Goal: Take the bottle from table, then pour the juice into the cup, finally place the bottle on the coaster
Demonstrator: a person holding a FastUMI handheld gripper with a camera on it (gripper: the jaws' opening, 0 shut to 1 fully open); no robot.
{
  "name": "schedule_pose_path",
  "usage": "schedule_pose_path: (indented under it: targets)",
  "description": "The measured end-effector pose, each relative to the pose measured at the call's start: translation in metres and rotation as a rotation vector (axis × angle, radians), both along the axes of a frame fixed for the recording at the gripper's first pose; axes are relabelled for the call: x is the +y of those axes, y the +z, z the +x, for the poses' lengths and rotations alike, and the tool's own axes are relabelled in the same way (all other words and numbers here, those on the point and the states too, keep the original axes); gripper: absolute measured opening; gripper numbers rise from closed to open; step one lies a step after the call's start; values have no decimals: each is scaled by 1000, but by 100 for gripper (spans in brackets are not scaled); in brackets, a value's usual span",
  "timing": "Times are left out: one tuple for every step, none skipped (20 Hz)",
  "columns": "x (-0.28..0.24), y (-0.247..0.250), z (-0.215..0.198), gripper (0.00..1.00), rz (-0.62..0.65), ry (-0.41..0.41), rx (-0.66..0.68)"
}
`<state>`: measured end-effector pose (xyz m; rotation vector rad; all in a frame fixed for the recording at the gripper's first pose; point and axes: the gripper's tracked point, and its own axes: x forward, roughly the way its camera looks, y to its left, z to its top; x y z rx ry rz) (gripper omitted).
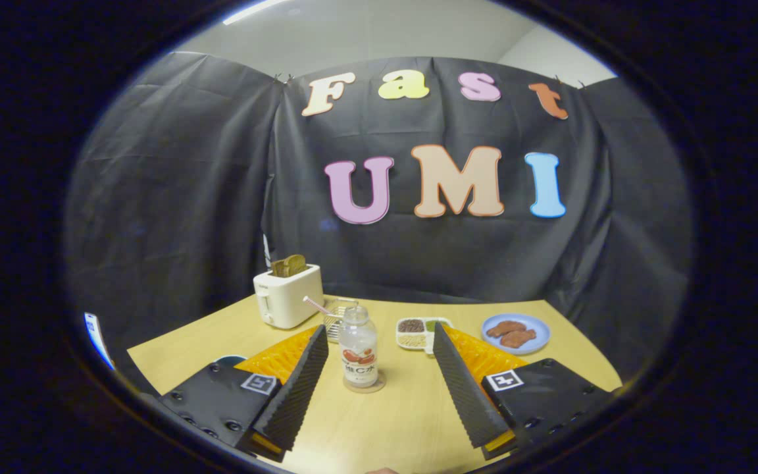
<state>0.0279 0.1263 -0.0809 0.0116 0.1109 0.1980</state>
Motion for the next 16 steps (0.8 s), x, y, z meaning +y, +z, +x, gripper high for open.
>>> schedule_pose_path:
  targets:
    - [-4,9,-5,99,-1,-17,-11]
    - [-6,17,-10,99,5,-25,-14]
    - [-7,25,-15,99,13,-22,-18]
    - [-9,33,-20,99,18,-22,-23]
    - [-14,37,-24,99,16,-27,-20]
    - [-18,40,-27,99,17,-34,-19]
    - [-21,45,-31,99,17,-37,-22]
    - [-23,50,-34,99,15,-42,-31]
    - [-27,54,-37,99,13,-51,-40]
    - [-28,58,-39,99,12,-57,-48]
    - [-28,60,-43,99,14,-56,-55]
    - [-27,63,-46,99,16,-55,-61]
    - [-29,64,-46,99,17,-59,-64]
    - [-30,63,-48,99,17,-58,-63]
    - [-28,63,-50,99,18,-56,-62]
    - [-28,63,-51,99,17,-55,-58]
